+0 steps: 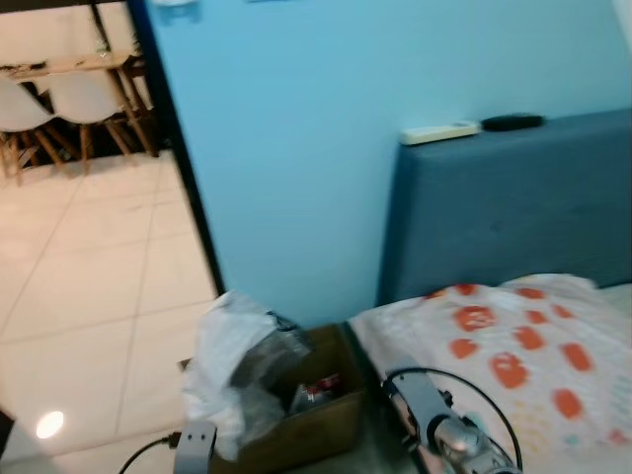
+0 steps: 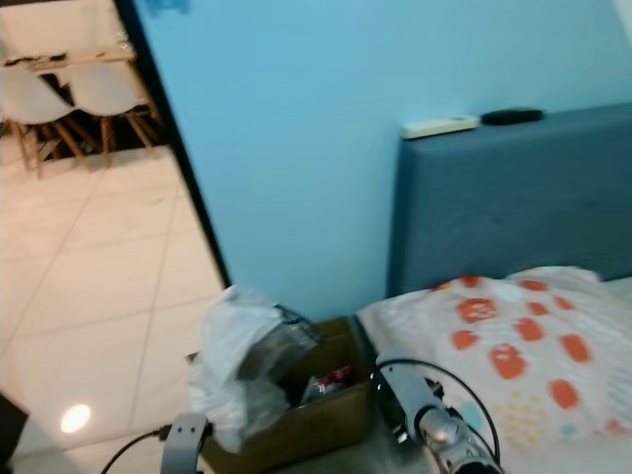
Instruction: Clean up the room
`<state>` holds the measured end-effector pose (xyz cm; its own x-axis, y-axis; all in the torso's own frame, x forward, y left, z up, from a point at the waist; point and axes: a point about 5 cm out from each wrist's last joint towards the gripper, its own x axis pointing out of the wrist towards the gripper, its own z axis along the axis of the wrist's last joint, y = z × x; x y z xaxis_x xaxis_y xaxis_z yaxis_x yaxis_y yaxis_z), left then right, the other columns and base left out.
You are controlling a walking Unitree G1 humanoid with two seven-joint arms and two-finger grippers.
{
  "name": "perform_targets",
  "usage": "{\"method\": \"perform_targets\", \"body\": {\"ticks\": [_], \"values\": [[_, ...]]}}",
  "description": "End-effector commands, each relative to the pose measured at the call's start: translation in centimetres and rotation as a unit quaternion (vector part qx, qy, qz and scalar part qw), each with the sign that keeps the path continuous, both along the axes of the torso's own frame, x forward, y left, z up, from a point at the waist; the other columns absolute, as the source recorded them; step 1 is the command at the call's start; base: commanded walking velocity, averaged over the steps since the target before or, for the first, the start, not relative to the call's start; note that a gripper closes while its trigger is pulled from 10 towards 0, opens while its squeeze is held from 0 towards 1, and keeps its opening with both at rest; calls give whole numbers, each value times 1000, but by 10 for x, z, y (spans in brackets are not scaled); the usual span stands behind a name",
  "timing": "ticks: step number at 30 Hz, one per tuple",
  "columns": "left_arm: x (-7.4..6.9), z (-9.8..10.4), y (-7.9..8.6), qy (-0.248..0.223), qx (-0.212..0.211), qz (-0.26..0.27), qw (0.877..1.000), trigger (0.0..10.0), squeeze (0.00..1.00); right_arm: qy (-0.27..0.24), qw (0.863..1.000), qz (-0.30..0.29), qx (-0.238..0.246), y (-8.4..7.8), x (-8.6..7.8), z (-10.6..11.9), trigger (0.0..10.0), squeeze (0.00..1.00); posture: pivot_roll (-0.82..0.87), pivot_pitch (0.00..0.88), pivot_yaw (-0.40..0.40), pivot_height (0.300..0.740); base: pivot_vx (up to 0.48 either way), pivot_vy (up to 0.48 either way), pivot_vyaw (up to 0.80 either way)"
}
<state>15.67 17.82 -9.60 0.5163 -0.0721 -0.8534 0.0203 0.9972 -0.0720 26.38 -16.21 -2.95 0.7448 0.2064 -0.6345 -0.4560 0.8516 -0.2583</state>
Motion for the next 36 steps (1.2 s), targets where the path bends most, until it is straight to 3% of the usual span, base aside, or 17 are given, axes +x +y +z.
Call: {"method": "perform_targets", "body": {"ticks": [1, 7, 11, 18, 19, 20, 21, 22, 24, 26, 28, 36], "values": [[15, 6, -5, -24, -3, -9, 1000, 10000, 0, 12, 999, -26, -19, -18, -6, -4, 10000, 0, -138, 0, 25, 740, 480, 0, 0], [21, 8, -14, -35, -12, -16, 999, 10000, 0, 17, 998, -47, -44, -26, -5, -4, 10000, 0, -139, 0, 24, 740, 160, 0, 0], [31, 13, -28, -47, -37, -42, 997, 10000, 0, 19, 997, -55, -45, -28, -5, -4, 10000, 0, -142, 0, 23, 740, 0, 0, 0], [37, 16, -39, -56, -46, -73, 995, 10000, 0, 27, 997, -56, -37, -26, -7, -6, 10000, 0, -147, 0, 26, 740, 0, -454, 0], [37, 16, -40, -55, -50, -72, 995, 10000, 0, 39, 997, -53, -39, -26, -9, -8, 10000, 0, -148, 0, 25, 740, 0, -458, 0], [36, 15, -43, -50, -65, -68, 994, 10000, 0, 85, 995, -41, -43, -25, -17, -15, 10000, 0, -148, 0, 25, 740, 0, 0, 0], [36, 15, -43, -50, -65, -68, 994, 10000, 0, 85, 995, -41, -43, -25, -17, -15, 10000, 0, -148, 0, 25, 740, 0, 0, 0], [35, 15, -44, -47, -70, -68, 994, 10000, 0, 125, 991, -20, -47, -25, -24, -21, 10000, 0, -147, 0, 25, 740, 0, 0, 0], [35, 15, -44, -47, -70, -68, 994, 10000, 0, 125, 991, -20, -47, -25, -24, -21, 10000, 0, -147, 0, 25, 740, 0, 0, 0], [31, 13, -46, -41, -78, -69, 994, 10000, 0, 209, 975, 18, -67, -32, -42, -31, 10000, 0, -146, 0, 25, 740, 0, 0, 0], [29, 12, -46, -39, -82, -69, 993, 10000, 0, 239, 968, 28, -76, -38, -49, -34, 10000, 0, -146, 0, 24, 740, 0, 0, 0], [25, 10, -46, -35, -86, -69, 993, 10000, 0, 272, 960, 31, -64, -39, -58, -39, 10000, 0, -140, 0, 19, 740, 0, 0, 0]]}}
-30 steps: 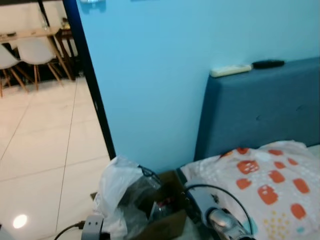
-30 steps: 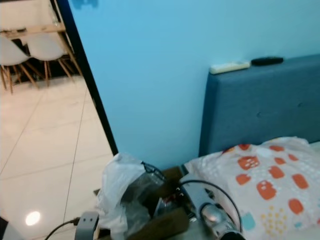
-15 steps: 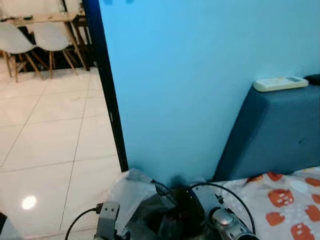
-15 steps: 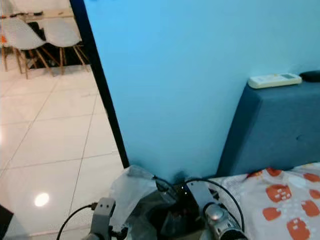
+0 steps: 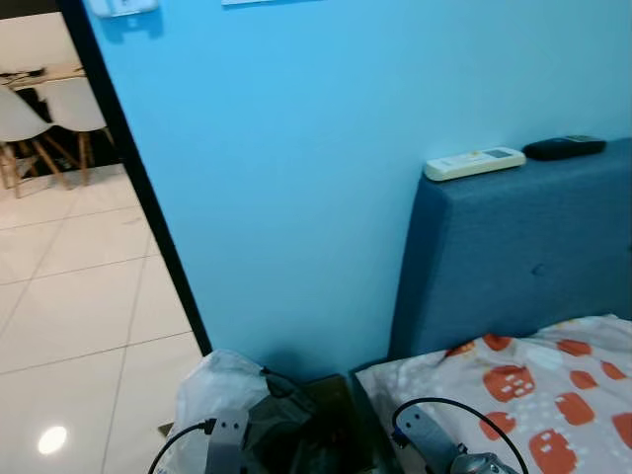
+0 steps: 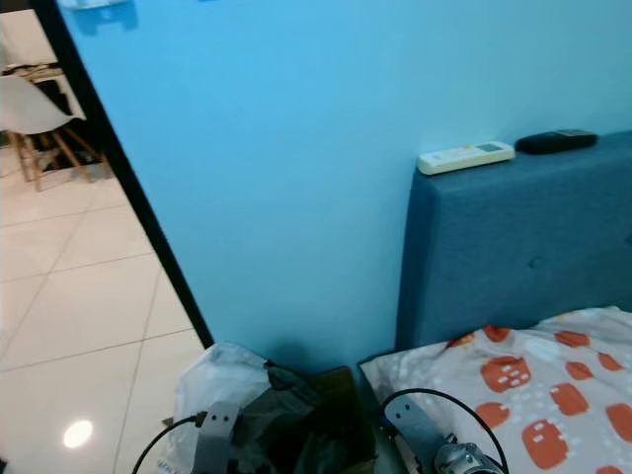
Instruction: Clean up the room
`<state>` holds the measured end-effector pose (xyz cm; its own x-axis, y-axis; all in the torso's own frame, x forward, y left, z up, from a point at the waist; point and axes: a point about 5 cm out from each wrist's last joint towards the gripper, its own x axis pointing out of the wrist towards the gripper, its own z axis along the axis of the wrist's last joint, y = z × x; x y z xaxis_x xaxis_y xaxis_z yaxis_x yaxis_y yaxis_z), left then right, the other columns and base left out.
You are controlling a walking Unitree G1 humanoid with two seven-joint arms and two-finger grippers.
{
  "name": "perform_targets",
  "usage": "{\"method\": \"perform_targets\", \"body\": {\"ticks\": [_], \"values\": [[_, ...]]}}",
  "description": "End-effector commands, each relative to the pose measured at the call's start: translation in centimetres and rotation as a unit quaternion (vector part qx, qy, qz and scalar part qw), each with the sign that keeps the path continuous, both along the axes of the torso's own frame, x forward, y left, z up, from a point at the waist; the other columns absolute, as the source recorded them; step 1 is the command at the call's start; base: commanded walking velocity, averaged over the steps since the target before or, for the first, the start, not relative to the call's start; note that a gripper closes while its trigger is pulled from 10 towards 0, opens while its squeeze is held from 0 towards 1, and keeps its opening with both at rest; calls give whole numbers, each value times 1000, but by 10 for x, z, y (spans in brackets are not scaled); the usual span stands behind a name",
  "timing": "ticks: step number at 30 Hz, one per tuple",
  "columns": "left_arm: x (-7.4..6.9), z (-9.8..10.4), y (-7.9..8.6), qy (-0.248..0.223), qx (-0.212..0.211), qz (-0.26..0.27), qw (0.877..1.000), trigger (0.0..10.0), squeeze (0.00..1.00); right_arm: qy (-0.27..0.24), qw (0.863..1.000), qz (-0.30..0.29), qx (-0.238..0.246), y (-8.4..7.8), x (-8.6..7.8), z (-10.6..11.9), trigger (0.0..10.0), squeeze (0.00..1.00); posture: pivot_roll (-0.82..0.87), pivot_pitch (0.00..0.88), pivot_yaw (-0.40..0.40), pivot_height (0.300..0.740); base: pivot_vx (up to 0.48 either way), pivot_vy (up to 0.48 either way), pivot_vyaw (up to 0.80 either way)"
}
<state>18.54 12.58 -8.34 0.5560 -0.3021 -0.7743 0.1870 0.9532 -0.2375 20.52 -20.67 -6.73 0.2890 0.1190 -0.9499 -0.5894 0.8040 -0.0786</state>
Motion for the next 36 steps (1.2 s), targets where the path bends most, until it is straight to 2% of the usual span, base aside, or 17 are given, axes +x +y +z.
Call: {"method": "perform_targets", "body": {"ticks": [1, 4, 7, 15, 16, 20, 22, 23, 26, 28, 29, 36], "values": [[-5, -3, 6, 9, 2, 10, 1000, 10000, 0, 15, 1000, 12, 16, 10, -4, -3, 10000, 0, -139, 0, 18, 740, 0, 0, -781], [-8, -4, 7, 14, -1, 10, 1000, 10000, 0, 61, 997, 34, 31, 16, -19, -10, 10000, 0, -138, 0, 19, 740, 0, 0, -781], [-10, -5, 7, 17, -2, 8, 1000, 10000, 0, 76, 996, 36, 32, 15, -22, -11, 10000, 0, -138, 0, 19, 740, 0, 0, -781], [-16, -7, 9, 23, -1, 3, 1000, 10000, 0, 78, 996, 41, 34, 13, -23, -11, 10000, 0, -133, 14, 17, 740, 0, 0, -781], [-19, -9, 12, 25, 3, 3, 1000, 10000, 0, 59, 996, 62, 41, 16, -19, -9, 10000, 0, -129, 25, 16, 740, 0, 0, -781], [-22, -10, 15, 25, 9, 4, 1000, 10000, 0, 42, 995, 67, 62, 23, -13, -7, 10000, 0, -116, 46, 11, 740, 0, 0, -781], [-24, -11, 19, 26, 17, 8, 999, 10000, 0, 14, 993, 81, 81, 32, -6, -3, 10000, 0, -108, 57, 9, 740, 0, 0, -769], [-25, -11, 20, 26, 21, 9, 999, 10000, 0, -6, 992, 89, 86, 37, 0, -1, 10000, 0, -104, 59, 8, 740, 0, 0, 0], [-26, -11, 22, 27, 24, 10, 999, 10000, 0, -25, 992, 85, 86, 40, 5, 2, 10000, 0, -101, 60, 6, 740, 0, 0, 0], [-26, -12, 23, 28, 27, 14, 999, 10000, 0, -61, 990, 78, 100, 49, 17, 9, 10000, 0, -98, 59, 4, 740, 0, 0, 0], [-27, -12, 24, 28, 28, 16, 999, 10000, 0, -68, 989, 71, 110, 53, 22, 11, 10000, 0, -97, 52, 1, 740, 0, 0, 0], [-26, -12, 24, 28, 28, 16, 999, 10000, 0, -74, 988, 69, 118, 58, 27, 14, 10000, 0, -98, 49, 1, 730, 0, 0, 0]]}}
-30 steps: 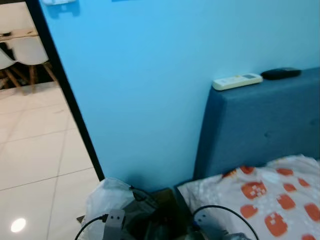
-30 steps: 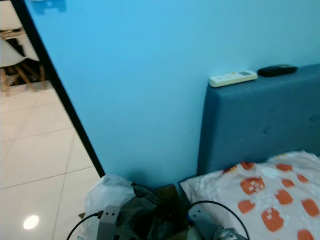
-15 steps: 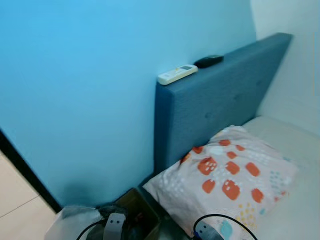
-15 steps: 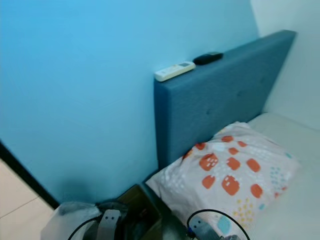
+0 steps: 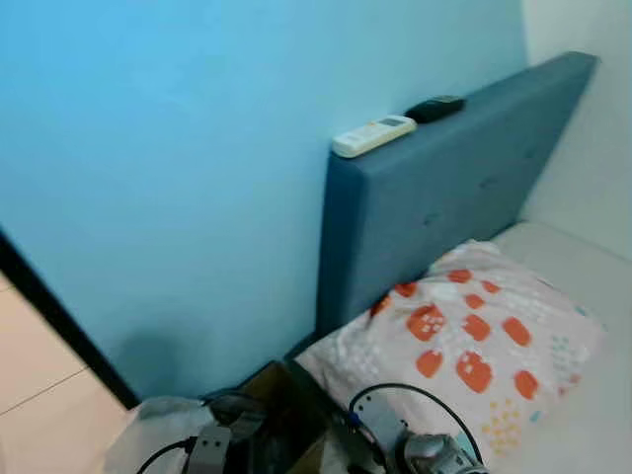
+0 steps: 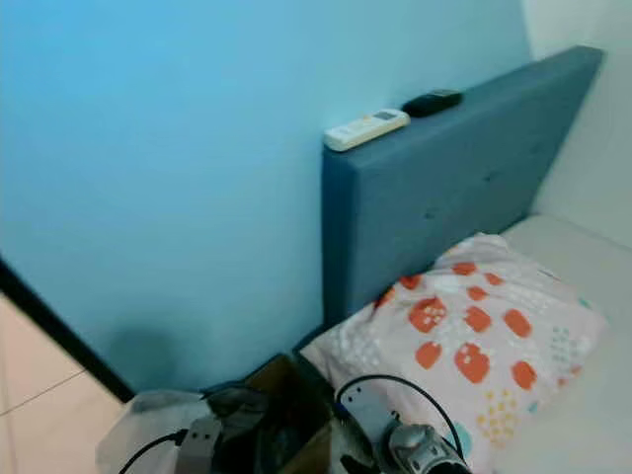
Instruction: Clean up the room
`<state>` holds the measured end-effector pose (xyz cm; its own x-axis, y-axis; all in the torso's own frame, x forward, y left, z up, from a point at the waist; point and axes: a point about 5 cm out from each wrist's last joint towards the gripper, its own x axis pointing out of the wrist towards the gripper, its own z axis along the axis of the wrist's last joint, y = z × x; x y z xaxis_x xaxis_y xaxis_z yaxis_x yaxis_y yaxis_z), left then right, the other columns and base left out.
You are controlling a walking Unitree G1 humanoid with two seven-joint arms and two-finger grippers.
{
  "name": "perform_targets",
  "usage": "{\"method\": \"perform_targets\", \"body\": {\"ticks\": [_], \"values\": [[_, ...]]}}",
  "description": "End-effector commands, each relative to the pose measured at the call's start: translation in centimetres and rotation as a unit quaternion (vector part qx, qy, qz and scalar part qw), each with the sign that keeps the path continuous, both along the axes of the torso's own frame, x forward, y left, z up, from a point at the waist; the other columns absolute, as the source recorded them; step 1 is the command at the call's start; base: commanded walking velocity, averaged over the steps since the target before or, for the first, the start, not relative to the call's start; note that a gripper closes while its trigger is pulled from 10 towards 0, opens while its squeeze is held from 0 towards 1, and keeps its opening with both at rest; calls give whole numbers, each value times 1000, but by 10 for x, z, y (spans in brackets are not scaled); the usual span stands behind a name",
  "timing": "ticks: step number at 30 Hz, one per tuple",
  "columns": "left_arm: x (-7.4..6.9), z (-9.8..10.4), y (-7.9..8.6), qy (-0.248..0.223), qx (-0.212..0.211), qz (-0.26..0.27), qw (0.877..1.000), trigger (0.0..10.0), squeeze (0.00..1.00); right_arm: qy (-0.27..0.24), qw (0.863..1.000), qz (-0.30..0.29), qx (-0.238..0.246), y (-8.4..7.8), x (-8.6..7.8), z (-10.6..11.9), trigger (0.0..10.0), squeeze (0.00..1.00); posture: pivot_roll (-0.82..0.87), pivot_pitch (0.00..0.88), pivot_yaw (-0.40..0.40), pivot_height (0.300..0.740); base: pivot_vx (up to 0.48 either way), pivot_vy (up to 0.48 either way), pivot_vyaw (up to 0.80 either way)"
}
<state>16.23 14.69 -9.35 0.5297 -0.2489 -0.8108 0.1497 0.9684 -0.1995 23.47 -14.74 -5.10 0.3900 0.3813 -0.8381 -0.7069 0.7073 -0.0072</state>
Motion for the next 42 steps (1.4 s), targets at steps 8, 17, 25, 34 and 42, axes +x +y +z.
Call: {"method": "perform_targets", "body": {"ticks": [8, 17, 25, 34, 42], "values": [[13, 6, -9, -18, -20, -1, 1000, 10000, 0, 8, 999, -32, -43, -17, -6, -6, 10000, 0, -101, 36, -3, 695, 0, 0, 0], [32, 18, -24, -65, -81, -17, 994, 10000, 0, -6, 998, -47, -48, -16, 1, -2, 10000, 0, -89, 57, -5, 665, 0, 0, 0], [53, 35, -35, -125, -117, -48, 984, 10000, 0, -31, 997, -59, -38, -10, 17, 8, 10000, 0, -71, 91, 0, 635, 0, 0, 0], [74, 56, -49, -182, -156, -98, 966, 10000, 0, -83, 990, -106, -39, -17, 39, 24, 10000, 0, -71, 108, 14, 605, 0, 0, 0], [81, 72, -66, -219, -216, -153, 939, 10000, 0, -103, 986, -126, -30, -18, 50, 34, 10000, 0, -64, 140, 26, 605, 0, 0, 0]]}}
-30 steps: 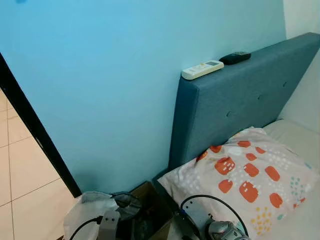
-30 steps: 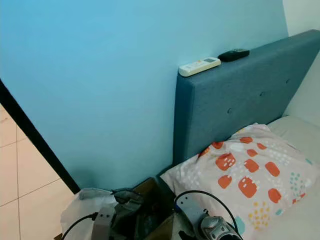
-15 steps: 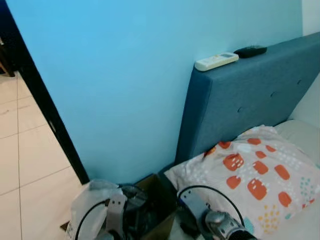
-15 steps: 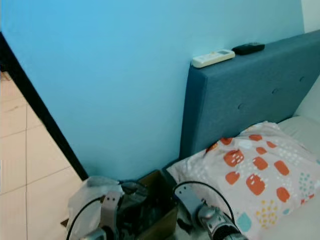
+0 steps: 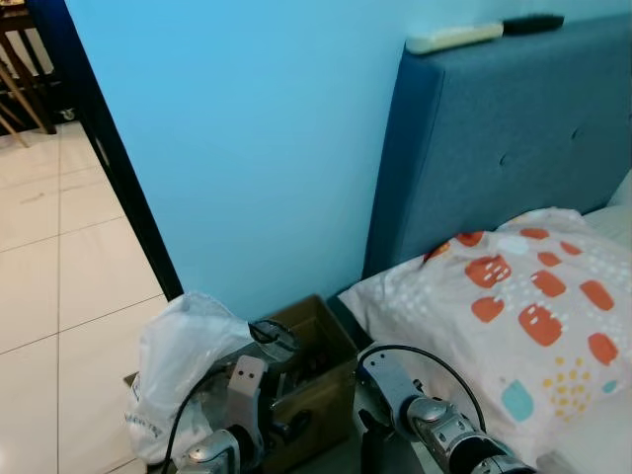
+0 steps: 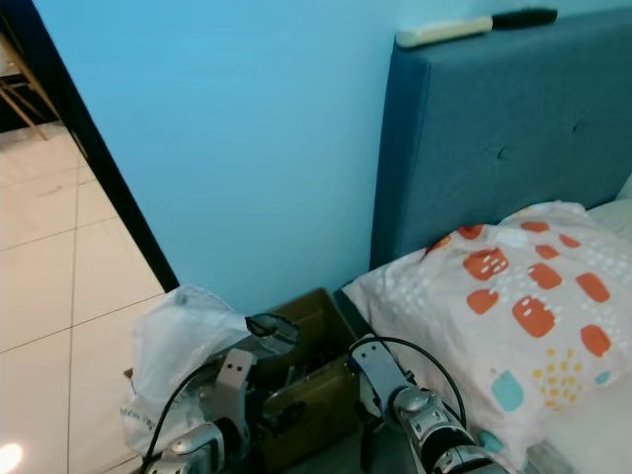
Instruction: Clean up the room
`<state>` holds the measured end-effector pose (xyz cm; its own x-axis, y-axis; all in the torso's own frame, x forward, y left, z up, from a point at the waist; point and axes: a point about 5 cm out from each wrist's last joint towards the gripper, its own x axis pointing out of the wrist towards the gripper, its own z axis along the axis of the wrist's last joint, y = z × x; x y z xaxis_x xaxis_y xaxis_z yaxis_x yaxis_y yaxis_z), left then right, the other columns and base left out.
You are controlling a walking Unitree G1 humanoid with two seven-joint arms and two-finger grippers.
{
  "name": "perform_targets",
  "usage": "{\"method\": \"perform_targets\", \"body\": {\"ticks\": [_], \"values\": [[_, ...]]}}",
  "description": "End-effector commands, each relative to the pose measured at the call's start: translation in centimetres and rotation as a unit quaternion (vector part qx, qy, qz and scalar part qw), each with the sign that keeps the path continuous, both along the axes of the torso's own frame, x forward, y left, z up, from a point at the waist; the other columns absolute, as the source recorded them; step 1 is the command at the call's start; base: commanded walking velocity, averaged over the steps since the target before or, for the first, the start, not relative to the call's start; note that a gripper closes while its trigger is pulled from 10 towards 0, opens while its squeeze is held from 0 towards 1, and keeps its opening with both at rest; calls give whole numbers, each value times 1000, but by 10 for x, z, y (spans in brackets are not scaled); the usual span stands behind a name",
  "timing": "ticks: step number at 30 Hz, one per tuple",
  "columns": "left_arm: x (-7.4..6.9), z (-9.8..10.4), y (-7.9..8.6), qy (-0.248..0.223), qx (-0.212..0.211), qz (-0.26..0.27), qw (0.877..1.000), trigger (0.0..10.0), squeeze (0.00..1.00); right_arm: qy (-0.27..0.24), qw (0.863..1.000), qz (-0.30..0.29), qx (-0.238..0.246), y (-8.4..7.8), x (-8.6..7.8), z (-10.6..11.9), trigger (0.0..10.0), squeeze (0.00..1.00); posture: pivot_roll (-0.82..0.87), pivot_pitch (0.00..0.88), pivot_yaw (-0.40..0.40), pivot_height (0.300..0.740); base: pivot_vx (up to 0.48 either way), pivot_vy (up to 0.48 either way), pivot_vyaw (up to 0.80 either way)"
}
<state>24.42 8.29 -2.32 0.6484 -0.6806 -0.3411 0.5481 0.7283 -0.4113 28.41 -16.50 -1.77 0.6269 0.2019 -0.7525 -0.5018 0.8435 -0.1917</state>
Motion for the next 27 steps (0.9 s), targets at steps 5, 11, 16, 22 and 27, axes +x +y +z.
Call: {"method": "perform_targets", "body": {"ticks": [5, 11, 16, 22, 27], "values": [[-1, 11, -12, -28, -44, -51, 997, 10000, 0, -9, 1000, -10, -8, -5, 7, 6, 10000, 0, -56, 163, 29, 605, 0, 0, 0], [0, 29, -22, -62, -85, -105, 989, 10000, 0, -39, 998, -47, -17, -22, 23, 24, 10000, 0, -48, 186, 34, 605, 0, 0, 0], [1, 47, -28, -91, -110, -140, 980, 10000, 0, -50, 995, -83, -36, -42, 32, 37, 10000, 0, -40, 204, 38, 605, 0, 0, -753], [-1, 71, -34, -123, -135, -161, 970, 10000, 0, -41, 991, -106, -68, -67, 32, 43, 10000, 0, -25, 227, 43, 605, 0, 0, -756], [-11, 88, -33, -133, -150, -168, 965, 10000, 0, -65, 981, -150, -105, -102, 35, 61, 10000, 0, 7, 260, 38, 605, 0, 0, -756]]}}
